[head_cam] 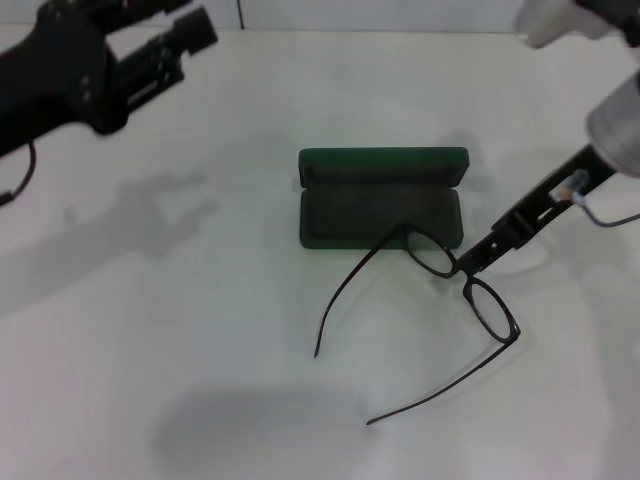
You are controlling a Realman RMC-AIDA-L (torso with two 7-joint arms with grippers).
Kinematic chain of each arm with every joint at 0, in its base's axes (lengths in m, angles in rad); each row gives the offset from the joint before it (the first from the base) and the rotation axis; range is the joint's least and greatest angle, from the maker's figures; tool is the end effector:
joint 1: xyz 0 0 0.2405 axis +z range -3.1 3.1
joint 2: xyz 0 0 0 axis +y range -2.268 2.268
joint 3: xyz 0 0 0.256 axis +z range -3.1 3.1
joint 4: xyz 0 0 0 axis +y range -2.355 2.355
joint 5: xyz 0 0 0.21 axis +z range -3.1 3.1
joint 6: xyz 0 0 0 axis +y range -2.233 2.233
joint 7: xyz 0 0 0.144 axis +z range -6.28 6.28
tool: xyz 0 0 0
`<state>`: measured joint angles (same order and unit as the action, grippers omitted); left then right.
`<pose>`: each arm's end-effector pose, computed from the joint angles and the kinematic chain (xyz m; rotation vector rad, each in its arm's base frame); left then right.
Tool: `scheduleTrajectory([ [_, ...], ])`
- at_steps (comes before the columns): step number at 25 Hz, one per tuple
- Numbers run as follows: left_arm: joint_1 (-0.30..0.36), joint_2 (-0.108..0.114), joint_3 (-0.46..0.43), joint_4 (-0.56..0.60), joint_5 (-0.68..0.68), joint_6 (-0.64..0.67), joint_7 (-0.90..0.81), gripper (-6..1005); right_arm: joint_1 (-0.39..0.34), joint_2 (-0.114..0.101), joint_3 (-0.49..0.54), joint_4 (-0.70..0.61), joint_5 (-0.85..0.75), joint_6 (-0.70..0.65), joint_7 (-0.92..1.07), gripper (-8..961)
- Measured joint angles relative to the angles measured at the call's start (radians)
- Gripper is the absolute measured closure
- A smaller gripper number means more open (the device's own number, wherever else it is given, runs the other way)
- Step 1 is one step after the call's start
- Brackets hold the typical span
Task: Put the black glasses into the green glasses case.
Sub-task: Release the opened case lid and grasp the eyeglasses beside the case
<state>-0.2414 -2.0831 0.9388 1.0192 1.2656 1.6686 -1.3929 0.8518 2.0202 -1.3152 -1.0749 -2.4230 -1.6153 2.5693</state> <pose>-0.2175 0.2941 0.0841 -2.3703 -0.2505 -1.2797 0.1380 0.3813 -0.0077 -2.7619 1.0178 -0.4475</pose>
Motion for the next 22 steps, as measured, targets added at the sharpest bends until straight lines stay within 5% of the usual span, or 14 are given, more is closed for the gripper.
scheduleTrajectory([
  [9, -0.021, 0.012, -0.019, -0.17, 0.007, 0.092, 0.11, 555, 0.104, 0.005, -0.073, 0.223, -0.049, 0.091, 0.031, 300],
  [13, -0.023, 0.012, -0.02, -0.21, 0.002, 0.104, 0.137, 556, 0.11, 0.006, -0.11, 0.248, -0.031, 0.147, 0.027, 308],
  [22, -0.034, 0.014, -0.021, -0.232, 0.001, 0.105, 0.141, 569, 0.106, 0.008, -0.188, 0.254, 0.032, 0.19, 0.007, 540],
])
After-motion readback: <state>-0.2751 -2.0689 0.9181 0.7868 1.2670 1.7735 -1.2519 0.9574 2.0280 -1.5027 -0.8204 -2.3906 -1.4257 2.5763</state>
